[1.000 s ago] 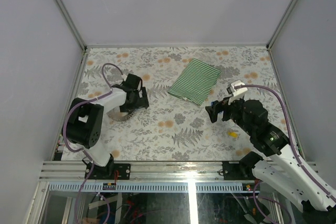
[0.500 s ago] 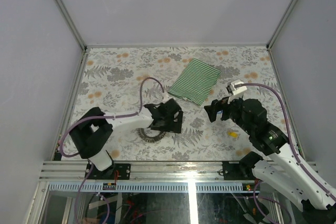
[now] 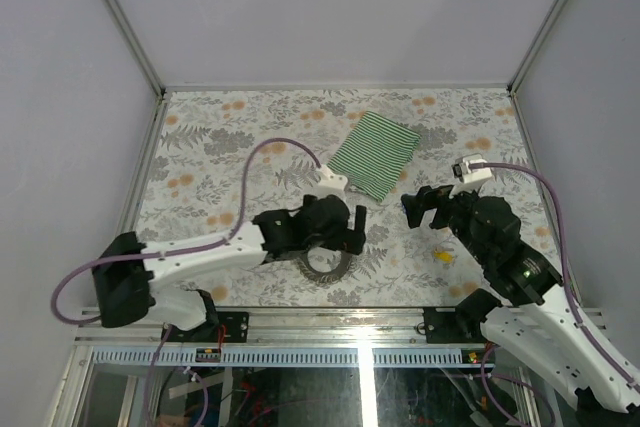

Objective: Put the keys on the keyring
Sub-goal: Move the keyring to the center of the board.

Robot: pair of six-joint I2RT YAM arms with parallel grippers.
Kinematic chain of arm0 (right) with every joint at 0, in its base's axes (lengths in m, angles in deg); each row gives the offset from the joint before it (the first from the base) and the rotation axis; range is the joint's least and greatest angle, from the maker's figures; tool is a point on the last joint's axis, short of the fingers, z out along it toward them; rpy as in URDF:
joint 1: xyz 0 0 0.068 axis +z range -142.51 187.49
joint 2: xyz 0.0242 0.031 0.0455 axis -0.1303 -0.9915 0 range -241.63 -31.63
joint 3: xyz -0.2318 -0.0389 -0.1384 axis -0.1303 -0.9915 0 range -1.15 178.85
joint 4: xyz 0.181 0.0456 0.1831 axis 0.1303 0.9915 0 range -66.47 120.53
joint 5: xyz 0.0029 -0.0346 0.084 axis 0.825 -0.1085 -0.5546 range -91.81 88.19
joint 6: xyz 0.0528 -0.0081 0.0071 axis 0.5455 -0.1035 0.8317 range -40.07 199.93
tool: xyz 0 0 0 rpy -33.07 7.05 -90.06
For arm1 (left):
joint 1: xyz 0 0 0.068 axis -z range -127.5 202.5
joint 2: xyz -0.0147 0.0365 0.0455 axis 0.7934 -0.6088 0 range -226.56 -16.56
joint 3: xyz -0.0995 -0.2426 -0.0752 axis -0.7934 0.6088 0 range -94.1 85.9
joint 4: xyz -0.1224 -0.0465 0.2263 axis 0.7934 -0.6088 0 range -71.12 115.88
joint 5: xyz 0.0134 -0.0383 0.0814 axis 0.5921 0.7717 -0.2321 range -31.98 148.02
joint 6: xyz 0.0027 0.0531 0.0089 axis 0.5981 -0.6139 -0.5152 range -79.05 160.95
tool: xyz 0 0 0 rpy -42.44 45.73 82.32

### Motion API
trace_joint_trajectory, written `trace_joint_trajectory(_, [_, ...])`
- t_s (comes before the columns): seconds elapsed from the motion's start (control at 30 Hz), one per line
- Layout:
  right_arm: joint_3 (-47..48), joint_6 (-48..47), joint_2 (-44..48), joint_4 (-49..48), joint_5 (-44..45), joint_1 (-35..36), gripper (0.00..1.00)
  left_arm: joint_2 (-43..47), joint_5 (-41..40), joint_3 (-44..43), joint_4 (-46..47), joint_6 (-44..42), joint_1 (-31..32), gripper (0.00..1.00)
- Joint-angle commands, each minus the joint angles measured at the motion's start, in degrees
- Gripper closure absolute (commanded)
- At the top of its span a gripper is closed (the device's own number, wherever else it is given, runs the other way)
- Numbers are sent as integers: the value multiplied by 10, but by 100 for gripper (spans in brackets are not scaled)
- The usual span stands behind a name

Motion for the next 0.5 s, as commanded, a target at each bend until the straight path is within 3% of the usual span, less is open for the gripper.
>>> trace_joint_trajectory(0.0, [9, 17, -26, -8, -5, -1, 1, 74, -34, 43, 33, -38, -57, 3])
trace_joint_trajectory(0.23, [9, 34, -84, -28, -68, -1, 1, 150, 71, 130, 13, -54, -198, 21])
trace_joint_trajectory(0.47, [9, 46, -139, -27, -116, -1, 0, 159, 148, 185, 19, -67, -264, 27])
